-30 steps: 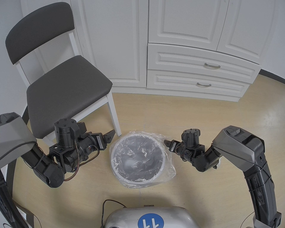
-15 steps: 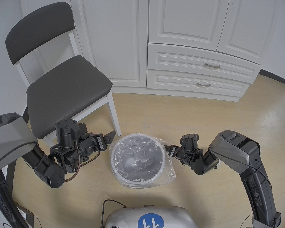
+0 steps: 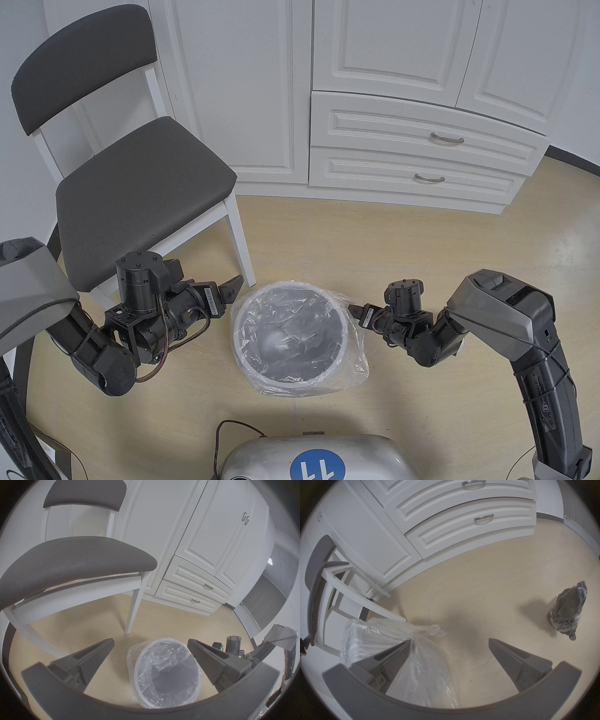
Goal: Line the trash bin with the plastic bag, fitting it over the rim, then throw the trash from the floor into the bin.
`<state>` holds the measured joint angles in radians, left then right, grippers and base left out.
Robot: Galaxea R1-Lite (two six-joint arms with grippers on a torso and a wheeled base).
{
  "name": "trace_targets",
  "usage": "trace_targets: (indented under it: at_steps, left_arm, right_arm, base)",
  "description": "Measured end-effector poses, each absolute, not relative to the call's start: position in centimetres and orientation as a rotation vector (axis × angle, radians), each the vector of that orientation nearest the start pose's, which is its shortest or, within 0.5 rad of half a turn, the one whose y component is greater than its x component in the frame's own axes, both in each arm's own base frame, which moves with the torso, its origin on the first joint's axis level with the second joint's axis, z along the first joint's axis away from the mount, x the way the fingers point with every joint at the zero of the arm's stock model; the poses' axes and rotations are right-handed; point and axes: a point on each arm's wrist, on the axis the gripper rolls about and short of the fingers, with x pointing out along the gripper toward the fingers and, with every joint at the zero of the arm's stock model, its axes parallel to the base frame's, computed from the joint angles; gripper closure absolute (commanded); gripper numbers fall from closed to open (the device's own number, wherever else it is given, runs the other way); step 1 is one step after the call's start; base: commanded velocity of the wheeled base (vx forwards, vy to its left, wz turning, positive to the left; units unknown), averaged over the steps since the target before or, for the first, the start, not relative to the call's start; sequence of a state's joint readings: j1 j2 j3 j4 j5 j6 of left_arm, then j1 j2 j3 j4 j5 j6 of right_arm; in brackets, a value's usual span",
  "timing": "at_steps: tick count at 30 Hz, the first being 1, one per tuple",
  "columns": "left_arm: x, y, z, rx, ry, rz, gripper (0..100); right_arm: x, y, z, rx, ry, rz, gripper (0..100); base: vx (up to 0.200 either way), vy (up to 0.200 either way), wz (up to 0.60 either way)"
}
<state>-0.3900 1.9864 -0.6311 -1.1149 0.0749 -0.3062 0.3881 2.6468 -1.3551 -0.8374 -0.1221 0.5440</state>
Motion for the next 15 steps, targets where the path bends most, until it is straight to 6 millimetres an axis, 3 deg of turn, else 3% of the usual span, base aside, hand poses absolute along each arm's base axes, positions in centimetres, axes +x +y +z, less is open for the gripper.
trace_targets:
  at_steps: [15]
  left_arm:
    - [30.5,-12.4,9.9,-0.247,0.277,-0.279,0]
  right_arm:
    - [41.8,14.7,0.4,0.402,0.513,0.210,0]
  base:
    - [0.000,0.000,0.00]
